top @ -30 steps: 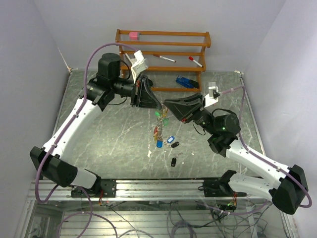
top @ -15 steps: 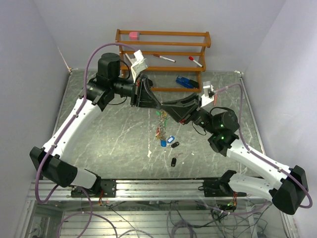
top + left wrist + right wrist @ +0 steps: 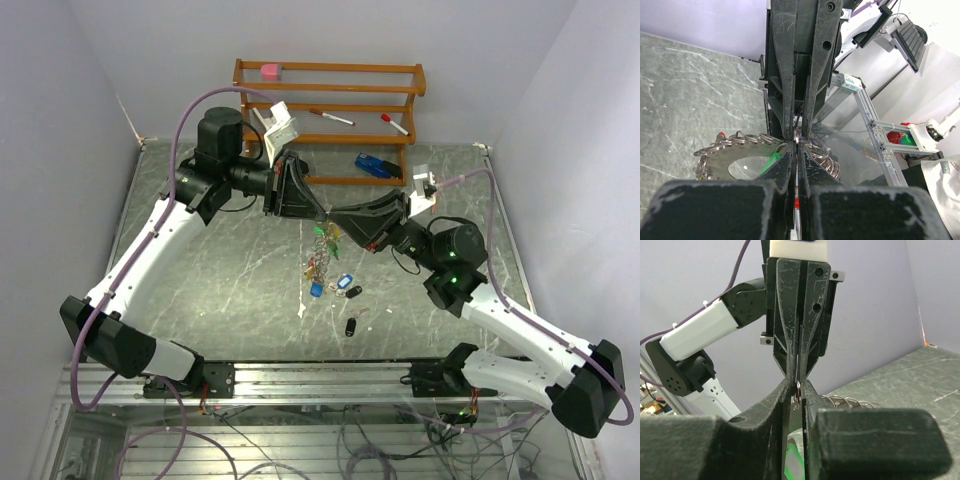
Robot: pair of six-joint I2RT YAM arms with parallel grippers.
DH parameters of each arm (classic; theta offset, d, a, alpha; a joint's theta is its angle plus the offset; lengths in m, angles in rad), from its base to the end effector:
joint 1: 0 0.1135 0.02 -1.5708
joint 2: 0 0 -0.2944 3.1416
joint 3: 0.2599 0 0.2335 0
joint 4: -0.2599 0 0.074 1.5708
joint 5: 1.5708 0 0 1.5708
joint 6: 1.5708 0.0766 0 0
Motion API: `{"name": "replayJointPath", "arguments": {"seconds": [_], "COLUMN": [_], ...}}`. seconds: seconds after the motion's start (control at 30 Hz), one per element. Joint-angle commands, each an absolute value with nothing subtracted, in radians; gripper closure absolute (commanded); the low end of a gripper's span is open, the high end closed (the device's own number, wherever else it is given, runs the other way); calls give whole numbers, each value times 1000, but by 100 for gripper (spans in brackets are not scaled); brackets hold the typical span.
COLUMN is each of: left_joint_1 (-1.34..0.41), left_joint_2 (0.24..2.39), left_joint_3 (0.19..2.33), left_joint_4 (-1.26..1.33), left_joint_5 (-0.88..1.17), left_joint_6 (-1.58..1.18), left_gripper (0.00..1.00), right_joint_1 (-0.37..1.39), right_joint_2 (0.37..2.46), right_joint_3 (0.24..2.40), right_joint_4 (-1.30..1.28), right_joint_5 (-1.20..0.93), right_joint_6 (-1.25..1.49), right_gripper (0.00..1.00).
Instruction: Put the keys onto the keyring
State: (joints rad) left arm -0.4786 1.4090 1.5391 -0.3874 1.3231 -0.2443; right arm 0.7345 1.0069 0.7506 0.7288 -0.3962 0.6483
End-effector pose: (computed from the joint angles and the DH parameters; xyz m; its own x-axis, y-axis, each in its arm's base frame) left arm 0.2128 -0.1941 0.4692 -0.4478 0.1655 -0.8787 0.8624 -0.1795 -0.4733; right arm 0.1471 0.1727 0.4290 -0.2581 0.5175 -0.8158 -0.9001 0.1780 0.3977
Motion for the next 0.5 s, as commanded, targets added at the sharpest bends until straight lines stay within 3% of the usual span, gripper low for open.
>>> {"name": "replayJointPath", "arguments": {"seconds": [0.0, 0.47], "left_joint_1": [-477, -477], "left_joint_2": [1377, 1381], "left_joint_3": [1538, 1531], "left_joint_4": [-331, -272], "left_joint_5": [1365, 1371], "left_joint_6": [-270, -328], "left_gripper": [93, 93], "right_joint_1": [724, 724], "right_joint_2": [978, 1012], "right_joint_3": [763, 770], "right_joint_4": [716, 778], "right_joint_5": [-398, -457], "right_joint_6": [631, 650], "right_gripper": [87, 100]}}
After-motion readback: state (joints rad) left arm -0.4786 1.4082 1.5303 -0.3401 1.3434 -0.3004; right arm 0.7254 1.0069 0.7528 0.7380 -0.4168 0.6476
